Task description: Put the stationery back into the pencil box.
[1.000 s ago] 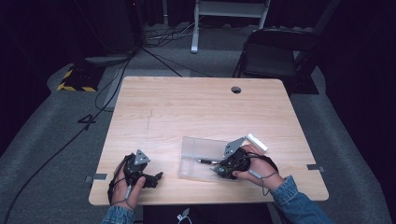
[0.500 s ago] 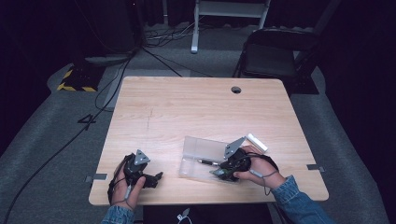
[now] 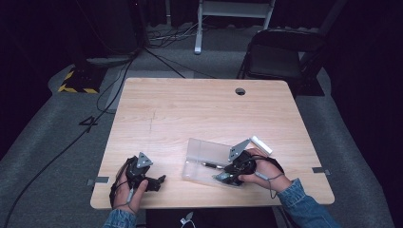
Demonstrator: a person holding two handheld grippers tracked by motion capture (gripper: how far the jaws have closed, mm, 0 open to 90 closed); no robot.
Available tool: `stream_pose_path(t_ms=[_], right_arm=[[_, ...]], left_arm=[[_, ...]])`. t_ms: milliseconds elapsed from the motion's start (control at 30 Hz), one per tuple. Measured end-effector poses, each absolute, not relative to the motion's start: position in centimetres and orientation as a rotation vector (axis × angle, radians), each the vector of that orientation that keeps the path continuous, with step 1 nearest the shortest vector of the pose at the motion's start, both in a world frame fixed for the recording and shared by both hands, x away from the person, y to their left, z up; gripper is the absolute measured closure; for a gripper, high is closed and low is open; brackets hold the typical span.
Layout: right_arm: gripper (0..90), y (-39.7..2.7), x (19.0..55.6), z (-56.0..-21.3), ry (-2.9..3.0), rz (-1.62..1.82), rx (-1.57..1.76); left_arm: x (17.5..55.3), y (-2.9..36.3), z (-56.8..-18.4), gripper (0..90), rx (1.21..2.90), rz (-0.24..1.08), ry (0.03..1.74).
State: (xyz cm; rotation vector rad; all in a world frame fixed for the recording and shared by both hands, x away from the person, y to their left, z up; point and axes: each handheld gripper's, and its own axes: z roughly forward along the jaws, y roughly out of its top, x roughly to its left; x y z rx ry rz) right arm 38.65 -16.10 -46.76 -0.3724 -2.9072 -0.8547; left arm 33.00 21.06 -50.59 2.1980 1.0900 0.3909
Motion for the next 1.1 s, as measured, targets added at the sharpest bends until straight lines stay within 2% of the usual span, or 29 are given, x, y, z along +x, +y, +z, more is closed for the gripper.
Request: stream_pose_path(t_ms=[267, 467, 1100], right_arm=[[46.3, -16.0, 38.5, -46.6, -2.903, -0.889, -0.362], [53.7, -16.5, 38.6, -45.7, -2.911, -0.957, -0.401], [60.1, -20.7, 39.0, -41.7, -2.968, -1.228, -0.669]], left_arm=[[33.0, 21.1, -50.6, 0.4, 2.202, 0.392, 1.089], [33.0, 21.1, -50.6, 0.4, 2.200, 0.390, 1.088], [33.1, 21.0, -50.6, 0.4, 2.204, 0.397, 1.083]])
